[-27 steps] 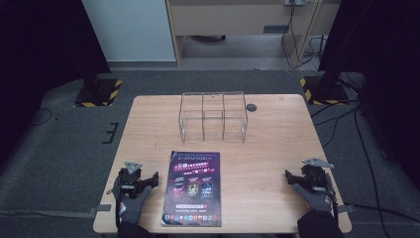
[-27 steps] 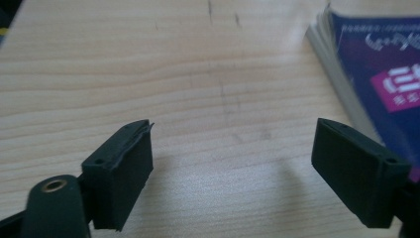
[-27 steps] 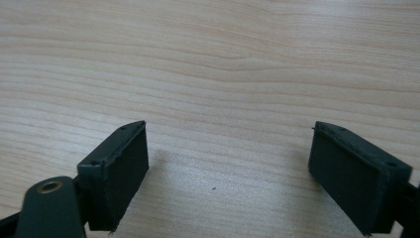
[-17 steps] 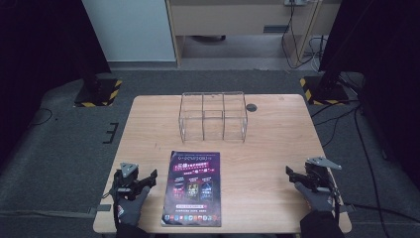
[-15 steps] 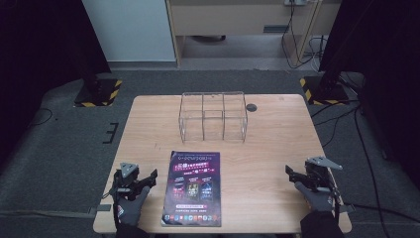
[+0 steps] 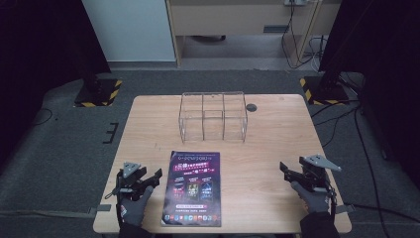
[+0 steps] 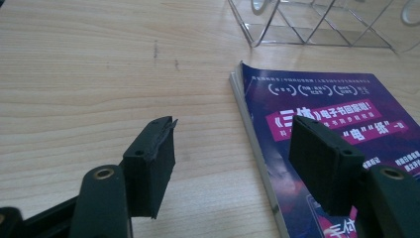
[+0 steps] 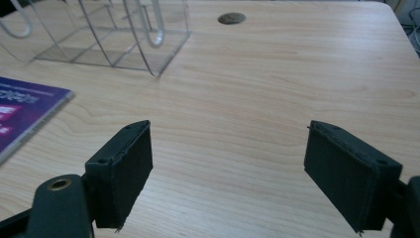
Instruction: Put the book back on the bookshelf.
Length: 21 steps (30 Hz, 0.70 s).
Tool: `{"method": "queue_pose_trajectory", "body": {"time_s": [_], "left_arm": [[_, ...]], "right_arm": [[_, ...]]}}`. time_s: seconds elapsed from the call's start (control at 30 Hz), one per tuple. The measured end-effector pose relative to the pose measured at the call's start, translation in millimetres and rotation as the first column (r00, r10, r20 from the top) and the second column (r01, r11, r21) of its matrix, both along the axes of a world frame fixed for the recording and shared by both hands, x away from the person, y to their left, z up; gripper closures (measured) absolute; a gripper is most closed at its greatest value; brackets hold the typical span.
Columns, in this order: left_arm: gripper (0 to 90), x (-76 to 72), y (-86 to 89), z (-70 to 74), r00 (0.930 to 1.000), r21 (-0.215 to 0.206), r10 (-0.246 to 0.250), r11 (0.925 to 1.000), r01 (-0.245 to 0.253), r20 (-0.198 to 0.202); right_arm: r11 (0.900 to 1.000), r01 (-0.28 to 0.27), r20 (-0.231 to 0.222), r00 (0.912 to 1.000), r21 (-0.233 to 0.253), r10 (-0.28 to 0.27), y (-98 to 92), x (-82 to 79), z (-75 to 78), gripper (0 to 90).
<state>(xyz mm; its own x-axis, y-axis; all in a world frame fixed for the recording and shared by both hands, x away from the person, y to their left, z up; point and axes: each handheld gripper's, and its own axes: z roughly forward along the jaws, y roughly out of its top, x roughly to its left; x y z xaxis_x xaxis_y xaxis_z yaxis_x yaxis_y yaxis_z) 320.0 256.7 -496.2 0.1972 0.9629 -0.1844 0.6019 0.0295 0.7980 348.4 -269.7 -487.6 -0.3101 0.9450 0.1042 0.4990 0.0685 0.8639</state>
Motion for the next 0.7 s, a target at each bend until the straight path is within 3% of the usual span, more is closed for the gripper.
{"method": "queue_pose_trajectory", "body": {"time_s": [0.37, 0.7], "left_arm": [[35.5, 2.9, -10.5, -3.0, 0.9988, -0.035, -0.047, 0.9983, 0.047, 0.011], [35.8, 7.3, -20.9, -15.3, 0.9959, -0.067, -0.082, 0.9946, 0.079, -0.04]], "right_arm": [[0.997, -0.078, 0.048, 0.9957, -0.011, 0.079, 32.4, -4.5, 21.4, 19.3], [0.991, -0.132, 0.078, 0.9881, -0.011, 0.132, 70.1, -4.3, 39.3, 18.5]]}}
